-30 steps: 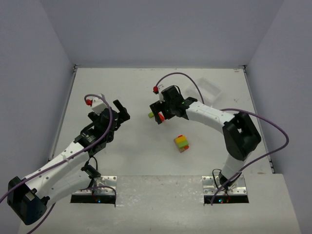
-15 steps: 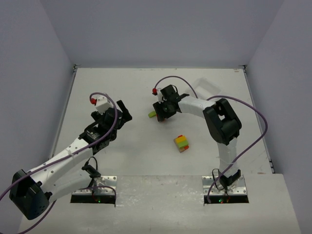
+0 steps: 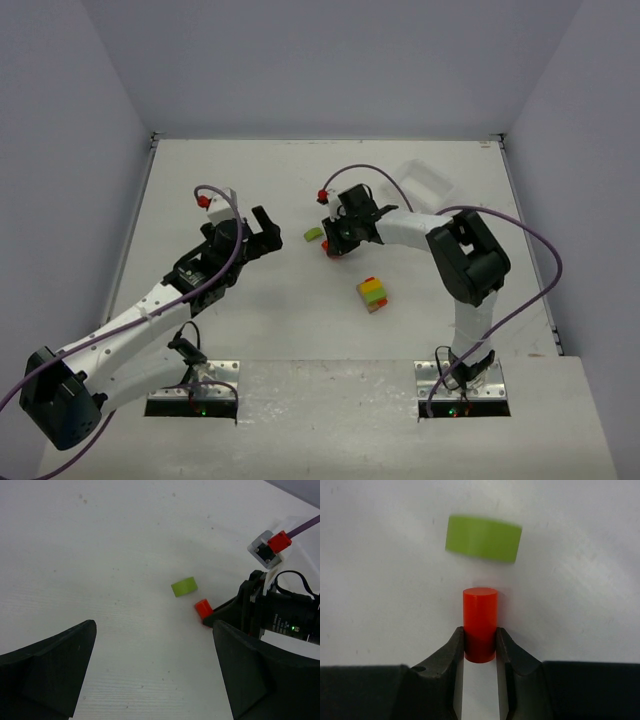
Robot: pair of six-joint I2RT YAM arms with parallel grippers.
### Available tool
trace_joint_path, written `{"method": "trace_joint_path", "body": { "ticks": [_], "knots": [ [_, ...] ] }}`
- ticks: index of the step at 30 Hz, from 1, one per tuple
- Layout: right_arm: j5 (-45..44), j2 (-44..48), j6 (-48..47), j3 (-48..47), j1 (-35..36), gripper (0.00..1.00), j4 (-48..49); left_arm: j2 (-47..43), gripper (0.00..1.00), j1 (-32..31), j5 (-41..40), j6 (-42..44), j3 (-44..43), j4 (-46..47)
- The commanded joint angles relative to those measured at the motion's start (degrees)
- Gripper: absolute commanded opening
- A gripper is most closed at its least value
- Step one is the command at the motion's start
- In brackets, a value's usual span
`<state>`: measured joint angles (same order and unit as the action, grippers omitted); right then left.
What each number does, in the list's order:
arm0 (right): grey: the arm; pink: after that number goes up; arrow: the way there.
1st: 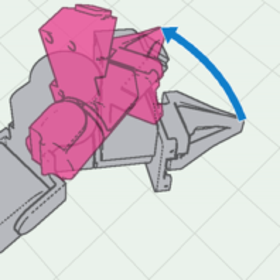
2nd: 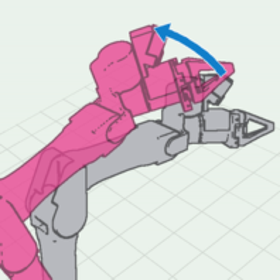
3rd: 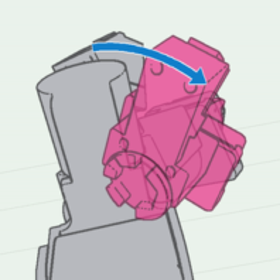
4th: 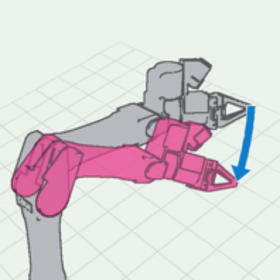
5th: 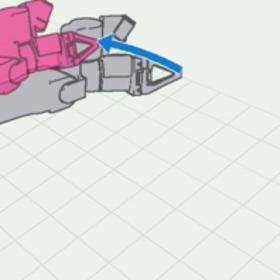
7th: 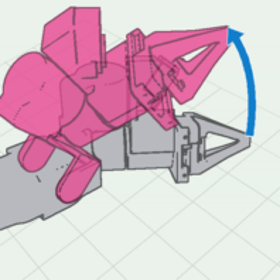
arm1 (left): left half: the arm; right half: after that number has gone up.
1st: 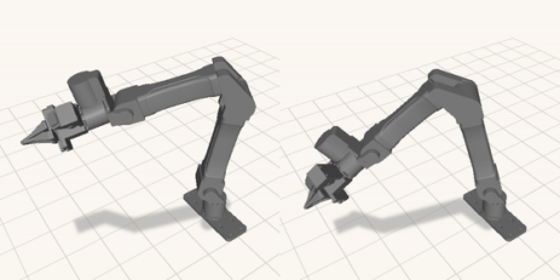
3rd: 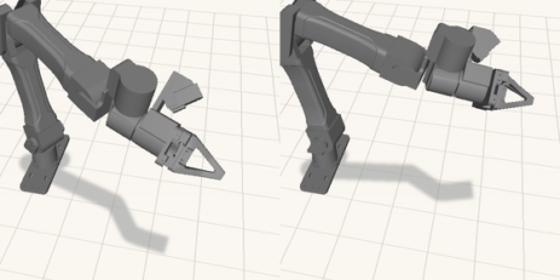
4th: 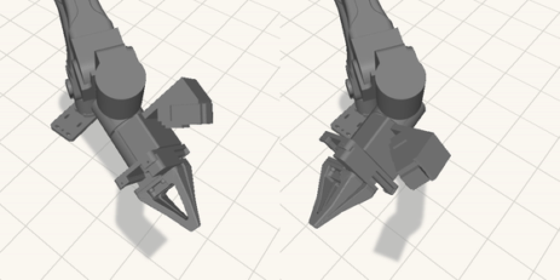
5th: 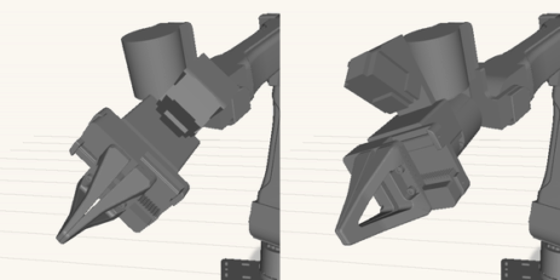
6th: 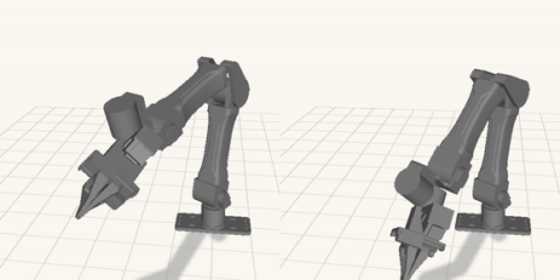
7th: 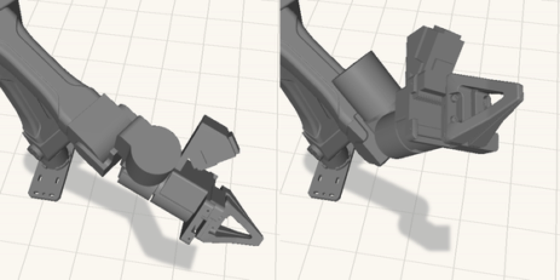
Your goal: Build the wood block tower
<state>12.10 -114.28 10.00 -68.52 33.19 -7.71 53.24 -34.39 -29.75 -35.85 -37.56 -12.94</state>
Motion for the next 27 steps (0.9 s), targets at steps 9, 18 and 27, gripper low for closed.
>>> {"method": "trace_joint_path", "body": {
  "ticks": [9,18,27],
  "knots": [
    [16.7,34.4,0.8,31.5,0.3,0.09,27.0,-0.9,1.0,0.6,33.6,2.3,1.3,16.8],
    [20.2,45.8,3.0,39.5,0.4,0.09,32.1,-1.4,1.0,0.5,45.2,-1.3,4.7,22.0],
    [20.8,49.0,4.2,42.1,0.4,0.09,33.8,-0.2,1.0,-0.7,48.0,-2.7,5.1,23.5]
  ]
}}
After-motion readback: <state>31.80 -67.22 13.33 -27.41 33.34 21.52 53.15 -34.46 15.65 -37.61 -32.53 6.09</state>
